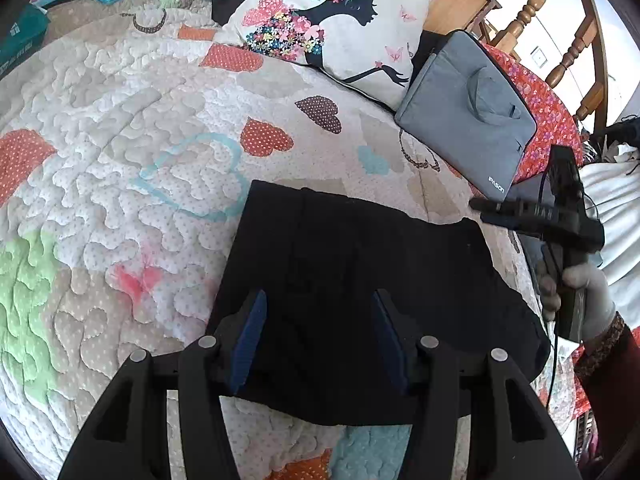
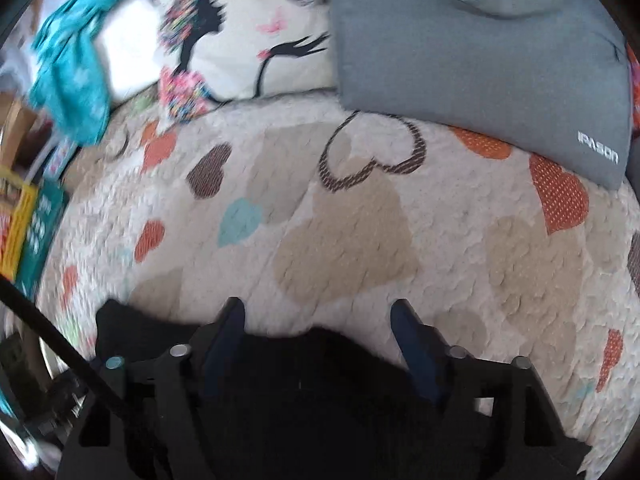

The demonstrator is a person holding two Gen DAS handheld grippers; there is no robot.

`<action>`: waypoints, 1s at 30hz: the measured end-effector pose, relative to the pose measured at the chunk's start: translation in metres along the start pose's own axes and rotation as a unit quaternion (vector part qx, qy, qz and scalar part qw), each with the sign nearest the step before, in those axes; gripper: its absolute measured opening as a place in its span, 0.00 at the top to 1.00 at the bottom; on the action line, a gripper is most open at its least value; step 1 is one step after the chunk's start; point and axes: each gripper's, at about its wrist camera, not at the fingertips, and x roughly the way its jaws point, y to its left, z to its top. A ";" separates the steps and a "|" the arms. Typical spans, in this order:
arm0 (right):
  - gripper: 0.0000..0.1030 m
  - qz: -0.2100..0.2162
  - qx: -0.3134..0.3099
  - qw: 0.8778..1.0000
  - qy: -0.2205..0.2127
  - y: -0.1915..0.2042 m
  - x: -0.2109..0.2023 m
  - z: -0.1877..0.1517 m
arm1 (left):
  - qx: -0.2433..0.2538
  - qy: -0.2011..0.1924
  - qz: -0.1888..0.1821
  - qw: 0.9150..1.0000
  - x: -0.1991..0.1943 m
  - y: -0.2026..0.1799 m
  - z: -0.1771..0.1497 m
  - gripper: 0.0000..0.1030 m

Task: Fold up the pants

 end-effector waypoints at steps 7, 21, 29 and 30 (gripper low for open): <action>0.91 -0.026 -0.050 0.997 0.060 0.018 0.029 -0.020 | -0.010 -0.006 0.000 1.000 -0.003 0.002 -0.002 0.48; 0.91 -0.003 0.042 0.998 0.037 -0.001 0.033 0.003 | -0.052 -0.032 0.004 0.998 -0.033 0.015 0.008 0.48; 0.91 0.015 0.113 0.993 0.033 -0.027 0.039 0.010 | -0.010 -0.034 0.024 0.999 -0.024 0.003 0.032 0.48; 0.91 -0.002 0.115 0.993 0.029 -0.028 0.040 0.012 | 0.007 -0.033 0.034 0.999 -0.019 -0.003 0.034 0.48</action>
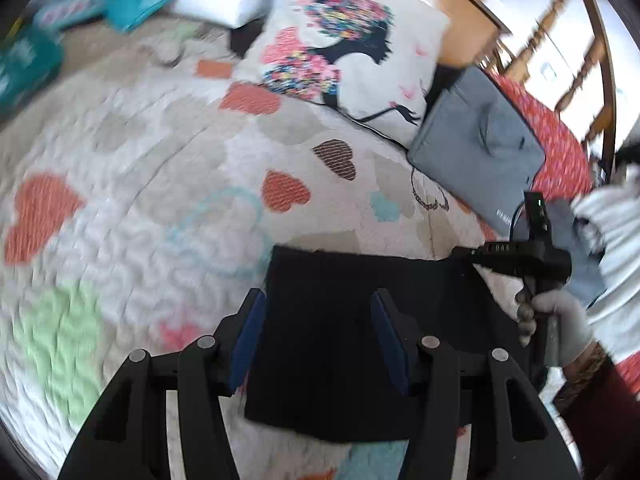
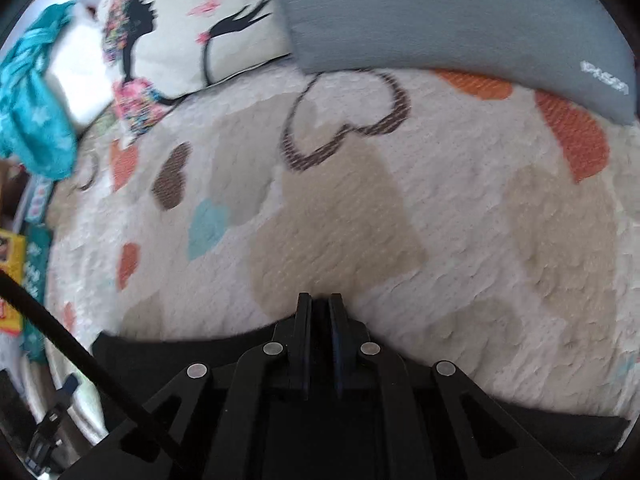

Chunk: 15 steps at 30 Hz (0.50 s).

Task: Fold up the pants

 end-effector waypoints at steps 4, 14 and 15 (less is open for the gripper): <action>0.88 -0.045 0.014 0.999 -0.019 -0.004 -0.007 0.004 | 0.080 0.044 0.086 0.992 0.043 -0.016 0.006 0.48; 0.56 0.030 -0.041 0.998 -0.038 0.024 -0.079 -0.091 | -0.025 0.080 0.028 0.996 0.060 0.032 0.005 0.38; 0.56 0.043 -0.036 0.998 -0.028 0.026 -0.077 -0.106 | -0.030 0.079 0.027 0.996 0.055 0.032 0.004 0.38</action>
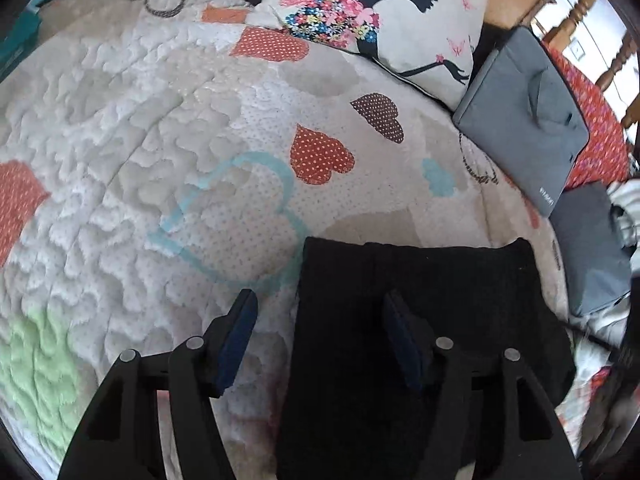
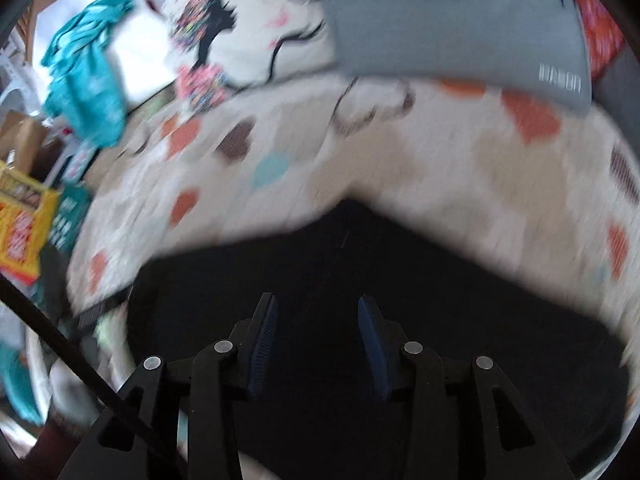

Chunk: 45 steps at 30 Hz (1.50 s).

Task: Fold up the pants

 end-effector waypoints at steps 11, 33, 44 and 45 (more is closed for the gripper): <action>0.53 0.062 0.089 0.994 0.010 -0.016 0.006 -0.100 | 0.081 -0.080 0.043 0.993 -0.094 -0.058 -0.035 0.38; 0.36 0.040 0.258 0.959 -0.109 -0.158 -0.121 -0.200 | 0.301 -0.060 0.075 0.949 -0.085 -0.226 -0.118 0.37; 0.35 0.039 0.345 0.926 -0.146 -0.235 -0.148 -0.260 | 0.369 -0.023 0.078 0.926 -0.039 -0.299 -0.143 0.37; 0.35 0.050 0.349 0.923 -0.153 -0.241 -0.152 -0.265 | 0.372 -0.018 0.077 0.925 -0.035 -0.303 -0.146 0.37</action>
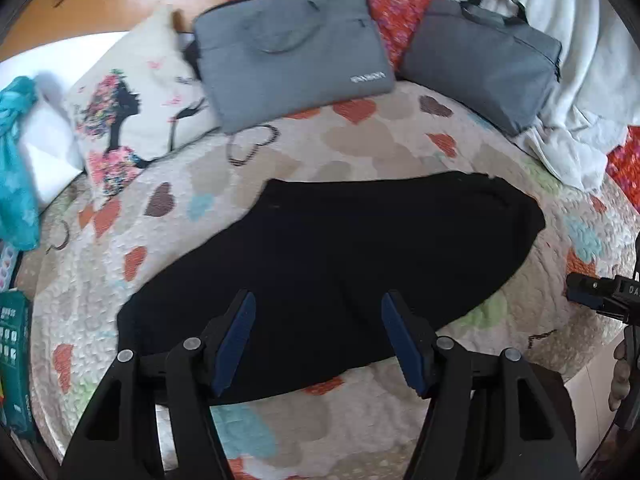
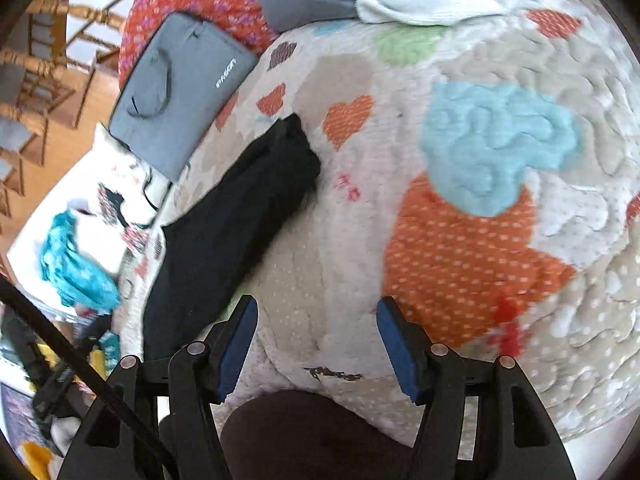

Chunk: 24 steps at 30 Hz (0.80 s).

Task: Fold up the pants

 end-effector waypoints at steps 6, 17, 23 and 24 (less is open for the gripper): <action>0.34 -0.005 -0.011 1.000 -0.018 -0.004 -0.011 0.004 | 0.030 0.015 -0.007 0.999 0.017 -0.031 0.011 0.37; 0.33 0.012 -0.015 1.000 -0.021 -0.011 -0.012 0.012 | 0.046 0.040 -0.043 0.997 0.050 -0.065 0.031 0.37; 0.31 0.013 -0.020 0.999 -0.026 -0.009 -0.007 0.024 | 0.046 0.062 -0.104 0.992 0.081 -0.087 0.064 0.37; 0.31 0.013 -0.022 0.999 -0.028 -0.008 -0.005 0.026 | 0.049 0.063 -0.114 0.990 0.086 -0.091 0.071 0.37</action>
